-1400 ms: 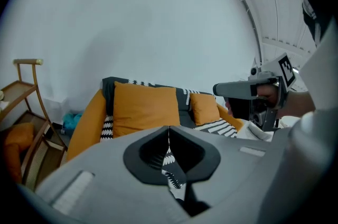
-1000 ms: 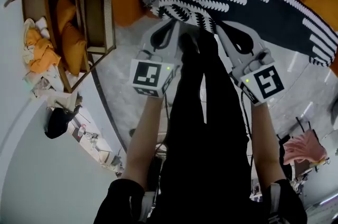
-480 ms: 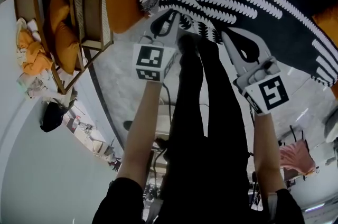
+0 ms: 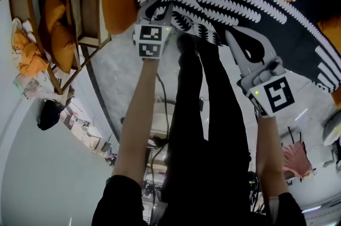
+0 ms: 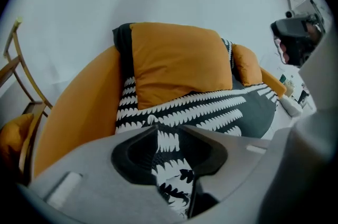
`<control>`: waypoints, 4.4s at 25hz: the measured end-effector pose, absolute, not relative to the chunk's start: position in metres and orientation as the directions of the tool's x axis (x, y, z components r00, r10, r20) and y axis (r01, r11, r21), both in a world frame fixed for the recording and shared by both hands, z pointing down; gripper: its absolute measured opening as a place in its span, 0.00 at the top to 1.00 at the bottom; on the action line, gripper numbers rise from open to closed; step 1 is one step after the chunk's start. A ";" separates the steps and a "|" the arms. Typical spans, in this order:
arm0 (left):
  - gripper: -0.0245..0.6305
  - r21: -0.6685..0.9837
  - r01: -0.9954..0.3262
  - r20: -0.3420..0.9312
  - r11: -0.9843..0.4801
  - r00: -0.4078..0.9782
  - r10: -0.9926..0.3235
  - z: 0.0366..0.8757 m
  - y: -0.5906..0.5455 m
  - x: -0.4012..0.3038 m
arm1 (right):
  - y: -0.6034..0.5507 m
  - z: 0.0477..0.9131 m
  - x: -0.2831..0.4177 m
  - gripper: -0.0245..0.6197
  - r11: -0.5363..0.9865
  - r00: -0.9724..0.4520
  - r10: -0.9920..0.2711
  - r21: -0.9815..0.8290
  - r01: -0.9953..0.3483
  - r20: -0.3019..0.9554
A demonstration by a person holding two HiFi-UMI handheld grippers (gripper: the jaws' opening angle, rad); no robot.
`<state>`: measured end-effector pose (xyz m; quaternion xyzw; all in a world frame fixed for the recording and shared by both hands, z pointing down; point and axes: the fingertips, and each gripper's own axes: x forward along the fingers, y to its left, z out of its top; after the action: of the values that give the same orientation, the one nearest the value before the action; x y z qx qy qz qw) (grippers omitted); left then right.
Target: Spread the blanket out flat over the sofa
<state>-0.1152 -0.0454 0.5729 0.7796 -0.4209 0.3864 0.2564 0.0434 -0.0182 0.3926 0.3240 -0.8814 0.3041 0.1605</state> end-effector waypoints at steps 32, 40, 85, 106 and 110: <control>0.92 0.006 -0.804 0.889 -0.594 0.276 -0.365 0.605 -0.038 -0.127 | 0.003 0.395 0.032 0.96 0.583 -0.776 -0.414 -0.516 -0.627 0.475; 0.93 -0.024 -0.815 0.870 -0.579 0.268 -0.413 0.574 -0.008 -0.161 | 0.018 0.389 0.011 0.96 0.627 -0.793 -0.401 -0.494 -0.602 0.458; 0.93 0.109 -0.759 0.942 -0.642 0.285 -0.177 0.645 0.137 -0.211 | 0.124 0.351 -0.026 0.96 0.509 -0.667 -0.536 -0.432 -0.745 0.518; 0.93 -0.040 -0.656 0.975 -0.754 0.140 -0.174 0.785 0.137 -0.241 | 0.135 0.466 -0.028 0.96 0.462 -0.675 -0.494 -0.492 -0.738 0.548; 0.93 -0.040 -0.629 0.973 -0.776 0.153 -0.174 0.808 0.128 -0.235 | 0.135 0.488 -0.031 0.96 0.457 -0.677 -0.486 -0.500 -0.736 0.552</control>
<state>-0.2353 0.1283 0.8078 0.7344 -0.2735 0.5906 0.1926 -0.0311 0.1349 0.4877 0.3648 -0.8369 0.3718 0.1679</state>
